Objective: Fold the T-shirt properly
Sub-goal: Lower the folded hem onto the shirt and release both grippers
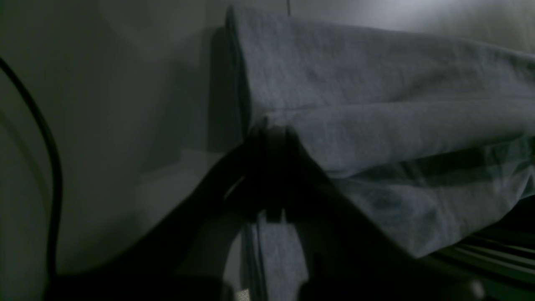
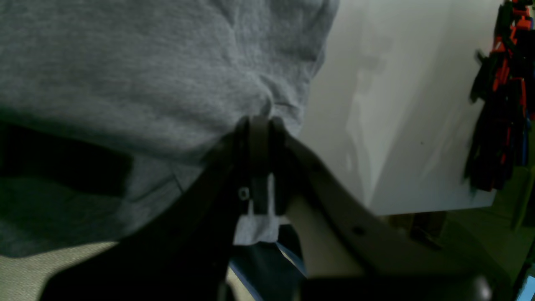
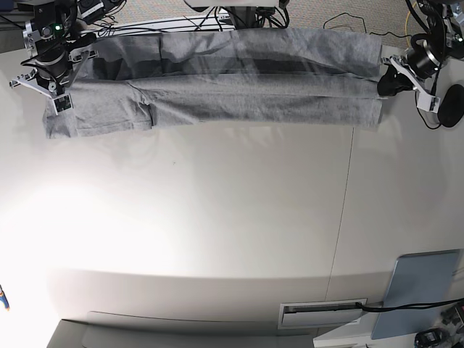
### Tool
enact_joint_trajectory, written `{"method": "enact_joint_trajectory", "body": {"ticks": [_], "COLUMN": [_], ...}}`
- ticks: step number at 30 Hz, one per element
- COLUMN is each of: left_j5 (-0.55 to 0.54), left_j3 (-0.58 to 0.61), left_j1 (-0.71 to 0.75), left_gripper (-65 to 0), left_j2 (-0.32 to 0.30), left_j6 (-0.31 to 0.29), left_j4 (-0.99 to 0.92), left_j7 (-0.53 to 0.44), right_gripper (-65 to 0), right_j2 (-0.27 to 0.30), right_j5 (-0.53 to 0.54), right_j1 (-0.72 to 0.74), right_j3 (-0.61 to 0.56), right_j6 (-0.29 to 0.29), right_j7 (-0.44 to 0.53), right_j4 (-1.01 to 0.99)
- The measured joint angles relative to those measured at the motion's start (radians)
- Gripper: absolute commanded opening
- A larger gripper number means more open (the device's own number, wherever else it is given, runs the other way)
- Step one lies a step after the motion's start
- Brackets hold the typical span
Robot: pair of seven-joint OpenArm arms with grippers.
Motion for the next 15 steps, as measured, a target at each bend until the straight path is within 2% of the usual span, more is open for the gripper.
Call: {"method": "enact_joint_trajectory", "body": {"ticks": [6,13,15], "left_j5": [0.0,0.014,0.014], "left_j3": [0.0,0.0,0.0], "left_j1": [0.0,0.0,0.0], "left_gripper": [-65.0,-65.0,-58.2], "left_j2": [0.0,0.0,0.0], "left_j6": [0.0,0.0,0.0], "left_j4": [0.0,0.0,0.0], "left_j7": [0.0,0.0,0.0], "right_gripper": [-65.0,-65.0,-65.0], "right_j2": [0.0,0.0,0.0], "right_j5": [0.0,-0.005,-0.005], "right_j1": [0.0,0.0,0.0], "right_j3": [0.0,0.0,0.0], "right_j6": [0.0,0.124,0.153], "right_j7": [0.0,-0.016,-0.026], "right_j4": [0.0,0.0,0.0]}}
